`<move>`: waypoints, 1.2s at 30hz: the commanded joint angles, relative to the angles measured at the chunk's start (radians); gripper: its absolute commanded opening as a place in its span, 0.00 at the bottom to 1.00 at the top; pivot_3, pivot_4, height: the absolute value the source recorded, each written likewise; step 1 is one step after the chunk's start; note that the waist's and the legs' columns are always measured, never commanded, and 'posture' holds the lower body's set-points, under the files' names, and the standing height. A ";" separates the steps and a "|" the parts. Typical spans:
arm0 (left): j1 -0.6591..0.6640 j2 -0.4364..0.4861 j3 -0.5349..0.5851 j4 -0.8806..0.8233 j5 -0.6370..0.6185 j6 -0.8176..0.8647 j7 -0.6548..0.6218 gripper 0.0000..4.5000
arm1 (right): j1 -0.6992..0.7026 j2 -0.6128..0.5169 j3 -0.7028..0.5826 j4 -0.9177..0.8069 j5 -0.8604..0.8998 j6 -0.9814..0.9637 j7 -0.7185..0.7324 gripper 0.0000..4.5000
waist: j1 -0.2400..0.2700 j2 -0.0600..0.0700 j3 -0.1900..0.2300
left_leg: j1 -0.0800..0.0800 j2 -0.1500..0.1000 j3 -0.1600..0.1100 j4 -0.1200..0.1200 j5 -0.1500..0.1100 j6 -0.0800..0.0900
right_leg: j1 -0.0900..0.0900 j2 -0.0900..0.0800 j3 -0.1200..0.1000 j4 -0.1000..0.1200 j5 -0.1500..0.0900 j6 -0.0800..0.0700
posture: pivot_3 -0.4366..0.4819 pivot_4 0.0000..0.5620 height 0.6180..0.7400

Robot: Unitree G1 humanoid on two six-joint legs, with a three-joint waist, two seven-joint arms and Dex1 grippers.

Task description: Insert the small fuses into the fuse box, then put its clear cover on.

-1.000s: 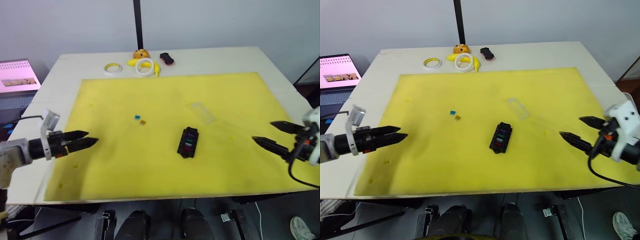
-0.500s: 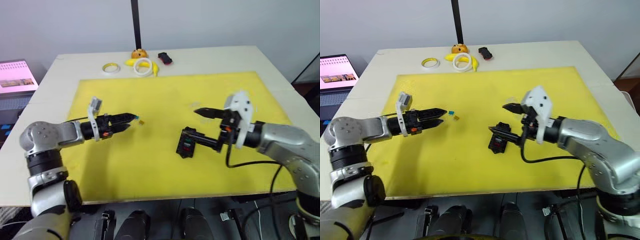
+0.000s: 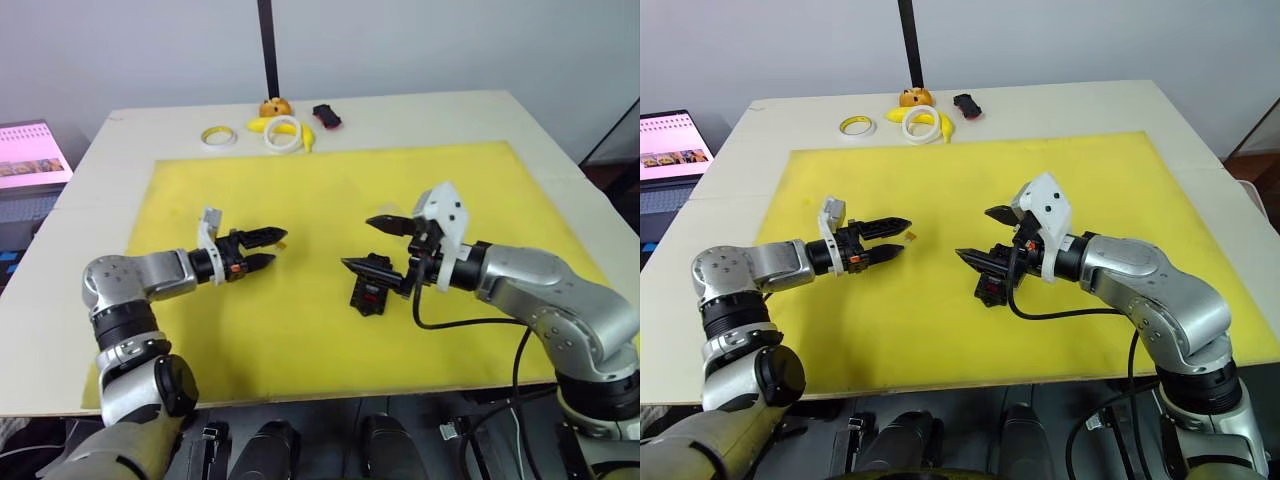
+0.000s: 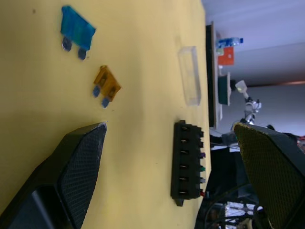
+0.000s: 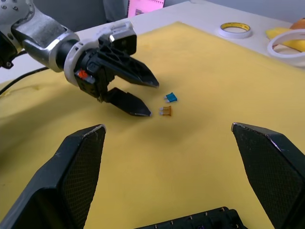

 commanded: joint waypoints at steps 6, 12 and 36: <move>-0.029 -0.016 0.033 0.039 0.034 -0.090 0.038 1.00 | -0.011 0.003 -0.022 -0.010 -0.016 -0.029 -0.005 1.00 | 0.001 0.000 0.000 | 0.000 0.000 0.000 0.000 0.000 0.000 | 0.000 0.000 0.000 0.000 0.000 0.000 | 0.48 0.27 1.00; -0.034 -0.025 -0.004 0.076 0.040 -0.119 0.017 1.00 | -0.005 -0.003 -0.032 -0.010 -0.019 -0.034 -0.006 1.00 | 0.003 0.000 0.000 | 0.001 -0.001 0.000 0.000 0.000 0.000 | 0.000 -0.001 0.000 0.002 0.000 0.000 | 0.48 0.27 1.00; -0.031 -0.065 -0.099 0.162 0.080 -0.283 -0.020 0.60 | 0.043 -0.056 -0.030 -0.040 -0.044 -0.045 0.016 1.00 | 0.024 0.000 0.000 | 0.001 -0.004 -0.001 0.002 0.001 -0.001 | 0.000 -0.002 0.001 0.005 0.000 0.000 | 0.48 0.27 1.00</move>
